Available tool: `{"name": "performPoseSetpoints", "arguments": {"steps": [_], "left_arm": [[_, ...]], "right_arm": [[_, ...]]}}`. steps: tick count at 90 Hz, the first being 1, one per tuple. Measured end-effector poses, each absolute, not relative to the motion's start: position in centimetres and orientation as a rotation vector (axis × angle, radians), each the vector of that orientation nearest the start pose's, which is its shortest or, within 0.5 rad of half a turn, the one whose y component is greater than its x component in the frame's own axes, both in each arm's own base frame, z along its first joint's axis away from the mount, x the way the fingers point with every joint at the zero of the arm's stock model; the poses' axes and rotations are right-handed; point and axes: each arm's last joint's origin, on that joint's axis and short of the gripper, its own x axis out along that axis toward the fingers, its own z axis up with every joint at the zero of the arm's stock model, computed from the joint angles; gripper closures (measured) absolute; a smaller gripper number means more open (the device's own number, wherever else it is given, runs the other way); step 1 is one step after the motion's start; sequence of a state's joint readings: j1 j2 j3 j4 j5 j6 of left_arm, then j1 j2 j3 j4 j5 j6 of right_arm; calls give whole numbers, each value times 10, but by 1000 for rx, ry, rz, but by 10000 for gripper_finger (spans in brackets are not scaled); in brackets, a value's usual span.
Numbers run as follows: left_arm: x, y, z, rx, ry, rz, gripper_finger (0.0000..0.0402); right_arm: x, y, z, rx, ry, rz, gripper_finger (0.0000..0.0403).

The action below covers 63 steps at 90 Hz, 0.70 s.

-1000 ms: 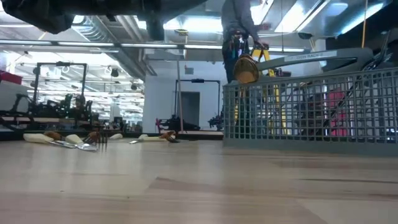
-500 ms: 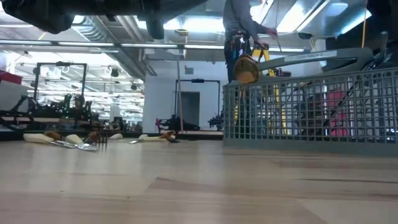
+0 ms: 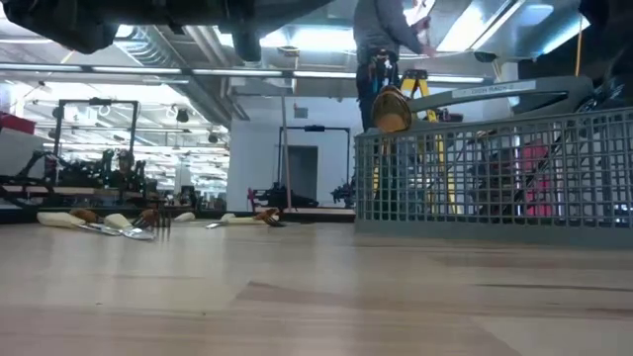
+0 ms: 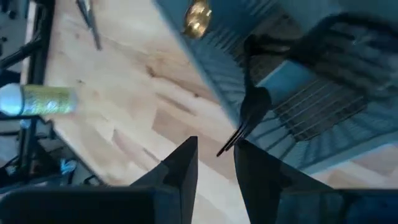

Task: Sort silverware
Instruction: Adjust the black forks

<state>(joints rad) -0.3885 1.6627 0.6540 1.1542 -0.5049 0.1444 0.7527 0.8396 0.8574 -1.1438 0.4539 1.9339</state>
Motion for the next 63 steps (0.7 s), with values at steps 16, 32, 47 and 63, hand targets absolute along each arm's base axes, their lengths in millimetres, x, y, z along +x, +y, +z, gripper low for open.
{"name": "performPoseSetpoints", "arguments": {"steps": [16,32,47,63], "left_arm": [[299,-108,203,87,-110,124,402],[299,-108,203,87,-110,124,402],[300,-108,202,92,-101,123,402],[300,-108,201,109,-91,123,402]], "right_arm": [[105,74,280,1130,771,-661,315],[108,68,279,1112,783,-691,325],[108,65,278,1121,810,-716,347],[109,65,278,1124,813,-711,377]]}}
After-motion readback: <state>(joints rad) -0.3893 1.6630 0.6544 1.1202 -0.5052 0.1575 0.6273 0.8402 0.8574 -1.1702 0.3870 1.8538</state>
